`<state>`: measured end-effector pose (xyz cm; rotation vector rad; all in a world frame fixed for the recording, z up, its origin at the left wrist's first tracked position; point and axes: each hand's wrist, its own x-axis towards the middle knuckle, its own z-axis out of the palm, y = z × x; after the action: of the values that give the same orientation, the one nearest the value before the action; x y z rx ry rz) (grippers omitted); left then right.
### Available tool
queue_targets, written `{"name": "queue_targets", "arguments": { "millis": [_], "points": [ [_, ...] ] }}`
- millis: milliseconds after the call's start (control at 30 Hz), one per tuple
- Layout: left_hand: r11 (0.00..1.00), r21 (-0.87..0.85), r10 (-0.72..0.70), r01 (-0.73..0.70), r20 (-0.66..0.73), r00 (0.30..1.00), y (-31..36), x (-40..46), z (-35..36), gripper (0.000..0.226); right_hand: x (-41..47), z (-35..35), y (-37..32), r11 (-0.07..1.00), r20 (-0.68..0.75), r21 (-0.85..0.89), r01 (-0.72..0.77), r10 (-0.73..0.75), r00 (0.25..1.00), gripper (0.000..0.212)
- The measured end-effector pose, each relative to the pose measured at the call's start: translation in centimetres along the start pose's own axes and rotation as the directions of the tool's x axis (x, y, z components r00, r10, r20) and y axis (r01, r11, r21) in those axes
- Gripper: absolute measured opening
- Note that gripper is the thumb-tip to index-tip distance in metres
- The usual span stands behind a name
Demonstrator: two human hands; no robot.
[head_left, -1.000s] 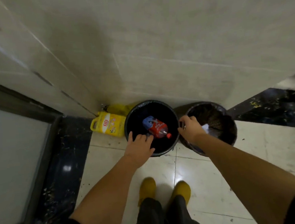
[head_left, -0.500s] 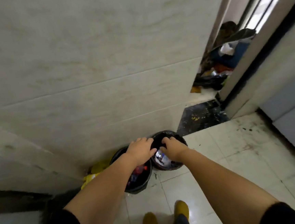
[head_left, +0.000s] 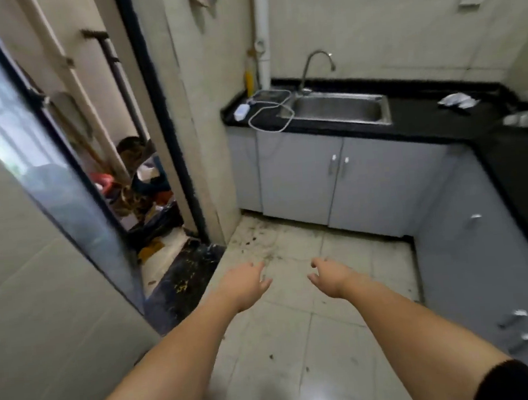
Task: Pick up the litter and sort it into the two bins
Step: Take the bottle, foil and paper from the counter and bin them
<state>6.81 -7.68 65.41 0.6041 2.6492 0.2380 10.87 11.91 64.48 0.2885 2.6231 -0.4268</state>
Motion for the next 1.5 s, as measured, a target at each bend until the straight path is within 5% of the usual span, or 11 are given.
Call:
{"name": "queue_targets", "arguments": {
  "millis": [367, 633, 1500],
  "points": [
    [0.954, 0.066, 0.291, -0.294, 0.045, 0.956, 28.9, 12.0, 1.6, 0.054, -3.7, -8.7, 29.0, 0.947, -0.145, 0.155, -0.281, 0.303, 0.942, 0.043],
    [0.836, 0.214, 0.491, -0.506, 0.119, 0.863, 44.1, 18.0, 2.1, 0.051, -7.3, -12.1, 43.2, 0.845, -0.207, 0.323, -0.425, 0.502, 0.840, 0.042],
    [0.538, 0.248, 0.710, -0.805, 0.382, 0.592, 69.2, 55.8, -1.4, 0.052, 9.8, -25.1, 70.6, 0.475, -0.106, 0.538, -0.697, 0.858, 0.503, 0.043]
  ]
}}
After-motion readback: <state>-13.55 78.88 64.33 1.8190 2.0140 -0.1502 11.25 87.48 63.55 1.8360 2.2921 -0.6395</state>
